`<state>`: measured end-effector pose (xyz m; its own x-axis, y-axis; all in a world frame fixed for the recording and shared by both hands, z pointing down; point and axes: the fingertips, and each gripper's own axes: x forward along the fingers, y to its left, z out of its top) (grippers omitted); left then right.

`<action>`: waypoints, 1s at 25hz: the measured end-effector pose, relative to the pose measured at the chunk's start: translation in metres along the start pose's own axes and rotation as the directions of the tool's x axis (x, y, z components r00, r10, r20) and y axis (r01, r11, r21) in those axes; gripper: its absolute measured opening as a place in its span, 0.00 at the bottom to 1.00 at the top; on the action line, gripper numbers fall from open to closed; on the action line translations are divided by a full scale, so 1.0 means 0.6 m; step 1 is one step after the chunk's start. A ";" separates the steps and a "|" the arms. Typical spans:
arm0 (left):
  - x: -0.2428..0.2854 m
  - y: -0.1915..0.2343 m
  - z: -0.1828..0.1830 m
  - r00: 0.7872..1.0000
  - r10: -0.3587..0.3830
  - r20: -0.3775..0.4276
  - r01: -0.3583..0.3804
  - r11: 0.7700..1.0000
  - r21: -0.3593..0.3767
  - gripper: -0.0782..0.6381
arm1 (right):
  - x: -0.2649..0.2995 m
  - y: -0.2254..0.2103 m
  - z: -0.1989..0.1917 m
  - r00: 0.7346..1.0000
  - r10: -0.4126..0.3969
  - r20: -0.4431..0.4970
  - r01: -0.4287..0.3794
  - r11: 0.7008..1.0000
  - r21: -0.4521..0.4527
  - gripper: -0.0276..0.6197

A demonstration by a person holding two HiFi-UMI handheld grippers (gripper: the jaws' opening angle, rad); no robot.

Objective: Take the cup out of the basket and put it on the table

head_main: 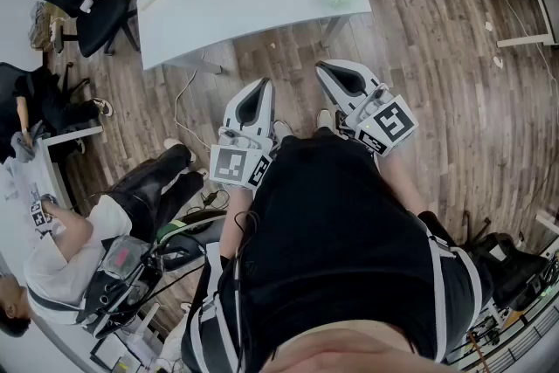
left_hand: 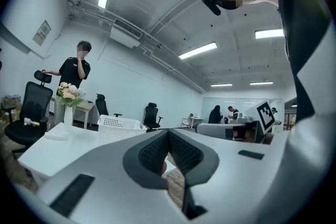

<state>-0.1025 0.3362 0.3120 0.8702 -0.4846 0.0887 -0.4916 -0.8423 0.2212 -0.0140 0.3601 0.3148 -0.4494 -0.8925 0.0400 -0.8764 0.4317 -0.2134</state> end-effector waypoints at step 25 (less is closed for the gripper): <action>0.068 -0.064 -0.022 0.998 0.059 -0.014 -0.059 0.998 0.016 0.14 | -0.065 -0.065 -0.002 1.000 0.029 -0.002 -0.029 1.000 -0.011 0.07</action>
<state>-0.0479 0.3517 0.3202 0.8398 -0.5305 0.1150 -0.5427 -0.8158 0.1999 0.0372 0.3784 0.3227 -0.4746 -0.8795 0.0355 -0.8650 0.4586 -0.2035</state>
